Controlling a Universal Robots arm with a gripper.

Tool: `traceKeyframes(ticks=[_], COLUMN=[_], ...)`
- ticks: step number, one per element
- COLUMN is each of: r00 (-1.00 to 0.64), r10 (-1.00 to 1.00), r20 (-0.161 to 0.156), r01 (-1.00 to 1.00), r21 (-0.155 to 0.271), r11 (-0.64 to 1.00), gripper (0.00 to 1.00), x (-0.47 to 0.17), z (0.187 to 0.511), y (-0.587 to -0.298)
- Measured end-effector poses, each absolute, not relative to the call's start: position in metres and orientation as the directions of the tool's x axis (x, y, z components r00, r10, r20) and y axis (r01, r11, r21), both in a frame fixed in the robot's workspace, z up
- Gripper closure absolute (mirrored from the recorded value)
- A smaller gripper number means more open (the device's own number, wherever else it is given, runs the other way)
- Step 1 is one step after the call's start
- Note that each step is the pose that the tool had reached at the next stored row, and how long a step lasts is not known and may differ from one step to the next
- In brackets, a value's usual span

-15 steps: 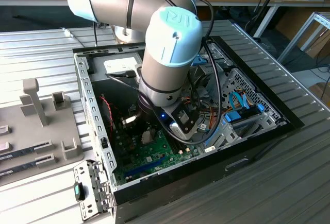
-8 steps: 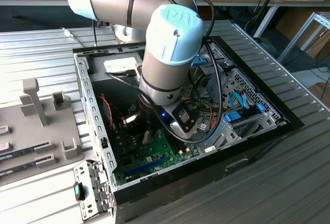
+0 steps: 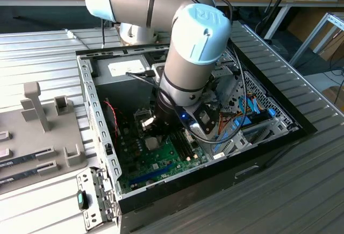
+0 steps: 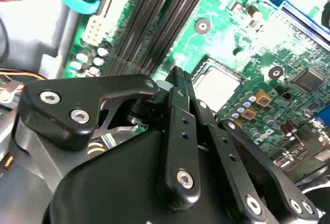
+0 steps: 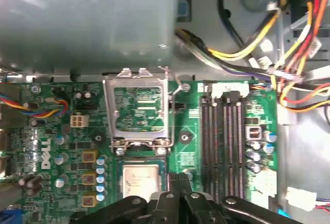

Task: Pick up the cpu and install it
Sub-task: 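Place the cpu into insertion slot, then close the cpu cover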

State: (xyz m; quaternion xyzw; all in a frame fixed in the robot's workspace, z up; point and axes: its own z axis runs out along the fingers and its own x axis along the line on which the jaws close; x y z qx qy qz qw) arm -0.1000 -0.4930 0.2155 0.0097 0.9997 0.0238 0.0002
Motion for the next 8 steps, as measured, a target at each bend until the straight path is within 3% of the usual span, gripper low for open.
traceKeyframes(ticks=[2, 3, 6, 8], r00=[-1.0, -1.0, -1.0, -1.0], r10=[0.02, 0.019, 0.016, 0.002], r20=[0.014, 0.017, 0.02, 0.023], r01=[0.02, 0.02, 0.019, 0.006], r21=[0.052, 0.098, 0.17, 0.179], r11=[0.998, 0.995, 0.985, 0.984], gripper=[0.89, 0.89, 0.89, 0.89], x=[-0.086, -0.078, -0.073, -0.072], z=[0.226, 0.225, 0.226, 0.224], y=[-0.49, -0.479, -0.478, -0.475])
